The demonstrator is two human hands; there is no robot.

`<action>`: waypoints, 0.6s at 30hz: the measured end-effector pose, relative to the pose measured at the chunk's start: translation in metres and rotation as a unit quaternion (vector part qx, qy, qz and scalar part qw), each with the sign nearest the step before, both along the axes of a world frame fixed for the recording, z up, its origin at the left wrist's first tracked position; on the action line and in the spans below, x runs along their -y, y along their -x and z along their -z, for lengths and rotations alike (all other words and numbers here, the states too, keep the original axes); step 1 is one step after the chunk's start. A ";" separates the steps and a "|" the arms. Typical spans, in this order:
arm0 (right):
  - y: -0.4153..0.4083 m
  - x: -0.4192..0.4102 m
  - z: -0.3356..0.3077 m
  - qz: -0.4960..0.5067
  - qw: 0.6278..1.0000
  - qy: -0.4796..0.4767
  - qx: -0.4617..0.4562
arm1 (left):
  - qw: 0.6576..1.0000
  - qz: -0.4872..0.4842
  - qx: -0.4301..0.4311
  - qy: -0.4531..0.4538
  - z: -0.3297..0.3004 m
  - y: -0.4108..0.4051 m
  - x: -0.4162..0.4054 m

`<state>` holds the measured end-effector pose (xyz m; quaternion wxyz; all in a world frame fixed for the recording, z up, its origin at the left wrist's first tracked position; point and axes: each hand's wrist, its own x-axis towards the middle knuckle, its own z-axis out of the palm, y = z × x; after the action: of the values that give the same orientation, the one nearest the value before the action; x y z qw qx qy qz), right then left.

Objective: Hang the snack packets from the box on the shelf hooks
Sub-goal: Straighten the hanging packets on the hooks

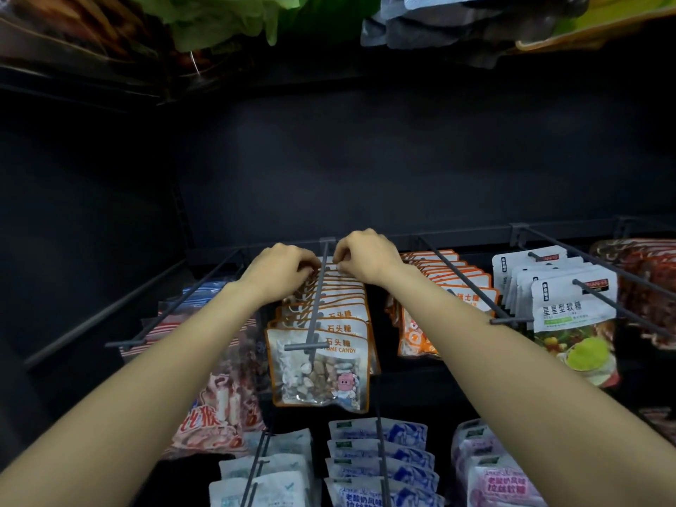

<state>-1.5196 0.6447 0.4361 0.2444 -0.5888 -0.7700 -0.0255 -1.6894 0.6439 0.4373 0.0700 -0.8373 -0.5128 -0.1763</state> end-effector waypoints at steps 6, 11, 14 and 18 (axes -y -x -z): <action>0.000 -0.011 0.003 -0.003 0.996 0.056 -0.065 | 0.999 -0.026 0.015 0.038 -0.008 -0.006 -0.019; 0.004 -0.015 0.003 -0.007 0.995 0.077 -0.059 | 0.998 -0.025 0.015 0.053 -0.012 -0.011 -0.024; 0.006 -0.015 0.002 -0.010 0.996 0.071 -0.045 | 0.998 -0.018 -0.001 0.054 -0.014 -0.012 -0.025; 0.005 -0.014 0.002 0.009 0.998 0.043 -0.042 | 0.999 -0.004 -0.039 0.038 -0.018 -0.014 -0.028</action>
<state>-1.5246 0.6588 0.4338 0.2509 -0.6062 -0.7541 0.0296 -1.6758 0.6716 0.4551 0.0592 -0.8435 -0.5192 -0.1239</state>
